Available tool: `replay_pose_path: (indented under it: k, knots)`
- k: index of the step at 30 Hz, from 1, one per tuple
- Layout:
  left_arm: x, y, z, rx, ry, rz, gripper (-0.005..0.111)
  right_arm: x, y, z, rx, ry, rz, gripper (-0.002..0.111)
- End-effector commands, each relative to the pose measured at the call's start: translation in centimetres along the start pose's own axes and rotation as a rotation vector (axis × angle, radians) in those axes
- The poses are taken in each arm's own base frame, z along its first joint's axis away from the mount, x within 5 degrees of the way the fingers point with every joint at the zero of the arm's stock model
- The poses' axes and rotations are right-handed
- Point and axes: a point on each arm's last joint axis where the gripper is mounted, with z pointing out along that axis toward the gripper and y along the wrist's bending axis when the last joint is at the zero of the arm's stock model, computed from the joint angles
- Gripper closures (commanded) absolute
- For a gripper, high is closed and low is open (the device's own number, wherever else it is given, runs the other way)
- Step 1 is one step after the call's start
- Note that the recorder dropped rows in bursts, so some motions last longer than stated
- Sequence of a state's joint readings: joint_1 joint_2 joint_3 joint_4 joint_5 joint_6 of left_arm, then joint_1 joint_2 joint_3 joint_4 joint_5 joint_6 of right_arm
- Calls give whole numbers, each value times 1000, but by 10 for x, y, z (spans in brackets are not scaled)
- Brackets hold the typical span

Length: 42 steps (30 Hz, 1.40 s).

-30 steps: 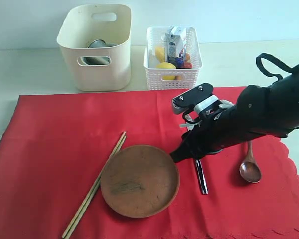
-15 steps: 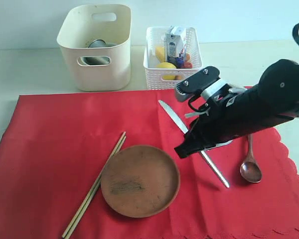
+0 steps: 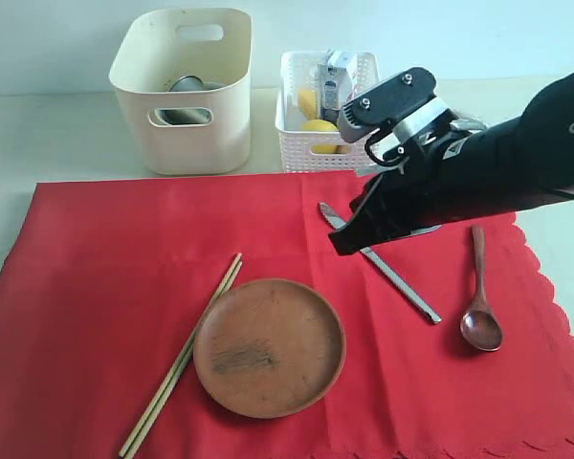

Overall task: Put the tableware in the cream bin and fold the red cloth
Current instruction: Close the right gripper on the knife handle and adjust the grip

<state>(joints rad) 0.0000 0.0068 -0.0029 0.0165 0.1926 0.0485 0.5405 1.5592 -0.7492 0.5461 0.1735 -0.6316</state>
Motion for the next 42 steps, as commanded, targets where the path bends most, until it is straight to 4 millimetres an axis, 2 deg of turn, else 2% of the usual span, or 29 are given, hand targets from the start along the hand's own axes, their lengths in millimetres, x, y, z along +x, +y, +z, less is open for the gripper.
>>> replay_pose_path:
  k: [1, 4, 11, 17, 20, 25, 30, 34, 38, 42]
  knots:
    - [1, 0, 0, 1, -4, -6, 106, -2, -2, -1, 4, -6, -2, 106]
    - [1, 0, 0, 1, -4, -6, 106, 1, -3, 8, 13, 10, 1, 97]
    - [1, 0, 0, 1, -4, -6, 106, 20, -13, 49, 75, 72, -10, 57]
    - [1, 0, 0, 1, -4, -6, 106, 38, -36, 64, 111, 144, 31, 54]
    - [1, 0, 0, 1, -4, -6, 106, 45, -38, 71, 107, 179, 32, 54]
    - [1, 0, 0, 1, -4, -6, 106, 52, -37, 79, 101, 208, 7, 61]
    - [1, 0, 0, 1, -4, -6, 106, 52, -37, 79, 97, 214, -9, 89]
    - [1, 0, 0, 1, -4, -6, 106, 53, -36, 78, 85, 227, -13, 106]
    - [1, 0, 0, 1, -4, -6, 106, 47, -34, 69, 72, 217, -13, 108]
    - [1, 0, 0, 1, -4, -6, 106, 32, -33, 51, 71, 157, -14, 108]
